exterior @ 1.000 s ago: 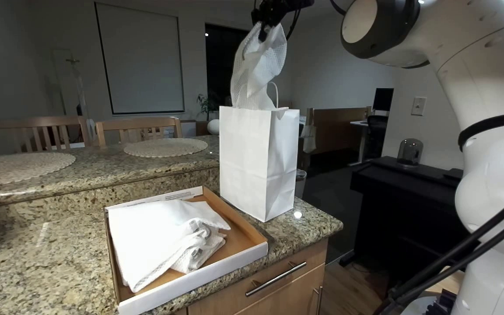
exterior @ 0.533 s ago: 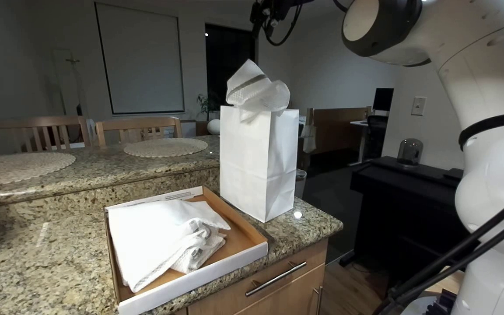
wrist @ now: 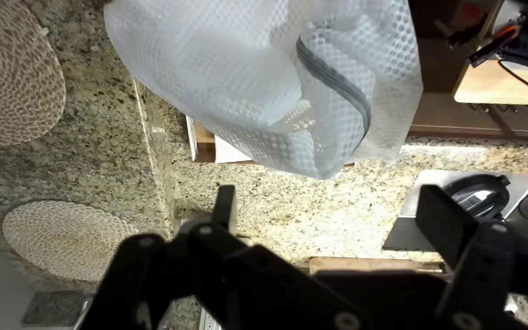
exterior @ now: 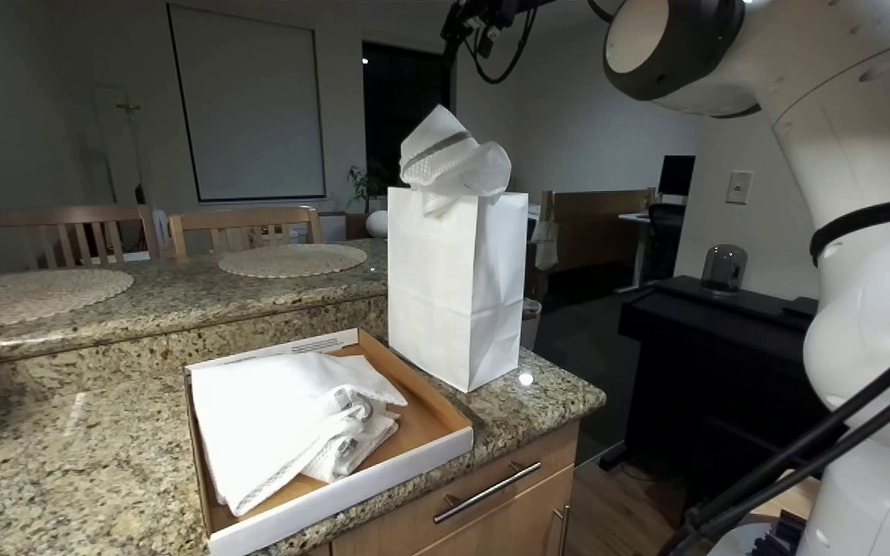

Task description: Pick up the cloth and put it in the paper bag

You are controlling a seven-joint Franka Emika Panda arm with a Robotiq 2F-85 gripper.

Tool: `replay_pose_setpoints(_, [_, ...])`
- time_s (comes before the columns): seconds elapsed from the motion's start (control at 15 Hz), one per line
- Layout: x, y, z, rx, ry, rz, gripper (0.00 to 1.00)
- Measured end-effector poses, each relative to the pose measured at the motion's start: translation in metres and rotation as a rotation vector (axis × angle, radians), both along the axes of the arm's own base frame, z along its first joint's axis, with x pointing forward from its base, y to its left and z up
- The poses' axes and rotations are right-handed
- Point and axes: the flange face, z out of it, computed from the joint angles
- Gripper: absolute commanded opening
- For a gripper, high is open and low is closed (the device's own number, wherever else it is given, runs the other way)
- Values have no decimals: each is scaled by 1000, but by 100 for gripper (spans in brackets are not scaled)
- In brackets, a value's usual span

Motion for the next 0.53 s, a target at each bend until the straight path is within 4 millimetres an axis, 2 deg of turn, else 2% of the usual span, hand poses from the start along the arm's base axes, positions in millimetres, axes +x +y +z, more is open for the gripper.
replay_pose_setpoints(0.27, [-6, 0, 9, -74, -23, 0, 100])
replay_pose_setpoints(0.53, [-28, 10, 41, -141, -81, -24, 100])
